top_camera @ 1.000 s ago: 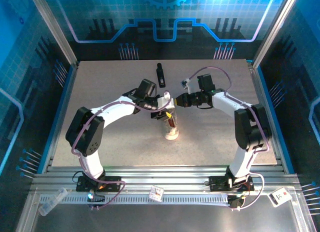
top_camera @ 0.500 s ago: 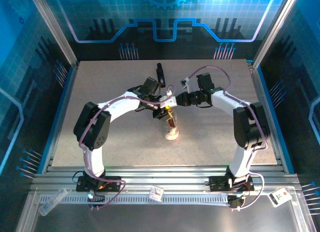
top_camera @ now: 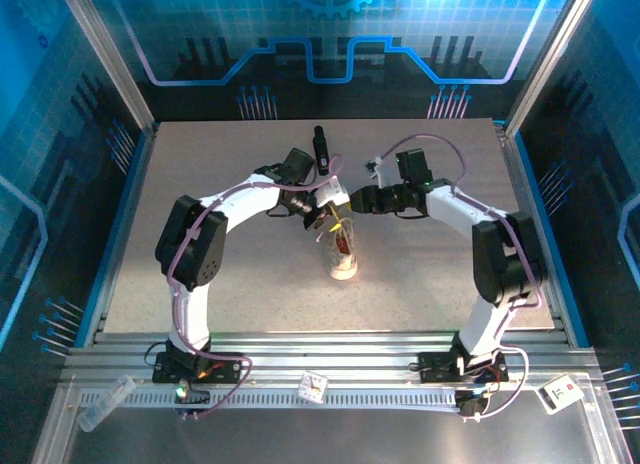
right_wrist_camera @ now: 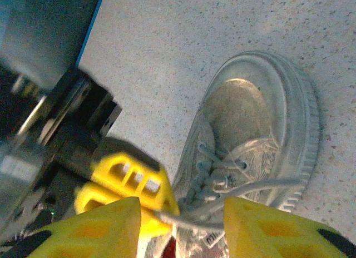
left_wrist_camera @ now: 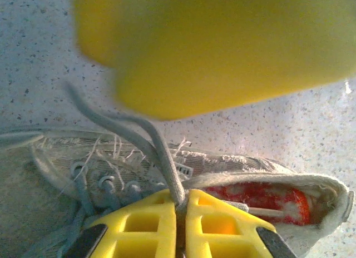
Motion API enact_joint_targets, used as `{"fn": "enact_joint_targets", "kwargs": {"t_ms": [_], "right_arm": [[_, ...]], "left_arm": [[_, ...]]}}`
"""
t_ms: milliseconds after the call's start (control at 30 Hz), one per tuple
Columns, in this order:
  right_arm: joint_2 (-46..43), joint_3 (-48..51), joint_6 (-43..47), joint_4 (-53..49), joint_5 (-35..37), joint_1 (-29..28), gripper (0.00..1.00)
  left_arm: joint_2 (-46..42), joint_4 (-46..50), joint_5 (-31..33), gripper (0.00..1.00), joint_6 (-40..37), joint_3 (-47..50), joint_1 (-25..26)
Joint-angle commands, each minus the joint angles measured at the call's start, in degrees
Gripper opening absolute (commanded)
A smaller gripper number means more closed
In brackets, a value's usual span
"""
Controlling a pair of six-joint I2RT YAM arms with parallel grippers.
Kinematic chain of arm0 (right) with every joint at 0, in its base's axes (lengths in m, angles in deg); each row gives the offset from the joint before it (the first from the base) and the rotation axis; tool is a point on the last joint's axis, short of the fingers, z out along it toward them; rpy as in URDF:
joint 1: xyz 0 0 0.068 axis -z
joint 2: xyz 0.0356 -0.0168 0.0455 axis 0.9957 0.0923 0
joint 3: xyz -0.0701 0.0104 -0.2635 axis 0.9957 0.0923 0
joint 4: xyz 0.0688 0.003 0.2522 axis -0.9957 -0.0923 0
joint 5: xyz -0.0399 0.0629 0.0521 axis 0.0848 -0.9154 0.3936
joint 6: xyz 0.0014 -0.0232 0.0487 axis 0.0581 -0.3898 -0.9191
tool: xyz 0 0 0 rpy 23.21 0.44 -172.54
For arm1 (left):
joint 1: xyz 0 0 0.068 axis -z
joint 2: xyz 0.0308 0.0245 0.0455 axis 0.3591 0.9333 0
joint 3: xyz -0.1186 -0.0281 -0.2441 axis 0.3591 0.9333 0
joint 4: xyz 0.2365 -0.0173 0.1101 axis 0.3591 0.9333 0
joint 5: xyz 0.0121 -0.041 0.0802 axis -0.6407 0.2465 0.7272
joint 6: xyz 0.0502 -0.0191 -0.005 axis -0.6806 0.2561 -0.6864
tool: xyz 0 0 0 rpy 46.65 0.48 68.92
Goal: Tie the shoes
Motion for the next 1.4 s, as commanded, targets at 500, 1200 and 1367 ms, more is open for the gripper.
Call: {"fn": "enact_joint_targets", "kwargs": {"t_ms": [500, 1200, 1367], "right_arm": [[-10.11, 13.29, -10.75, 6.48, 16.52, -11.31, 0.43], [-7.23, 10.58, -6.71, 2.93, 20.54, -12.61, 0.06], [-10.42, 12.02, -6.28, 1.51, 20.90, -12.33, 0.05]], "left_arm": [[4.28, 0.39, -8.32, 0.05, 15.85, -4.40, -1.95], [3.86, -0.62, -6.44, 0.11, 18.54, -2.83, -1.94], [2.97, -1.62, -3.44, 0.29, 18.45, -1.59, -1.86]]}}
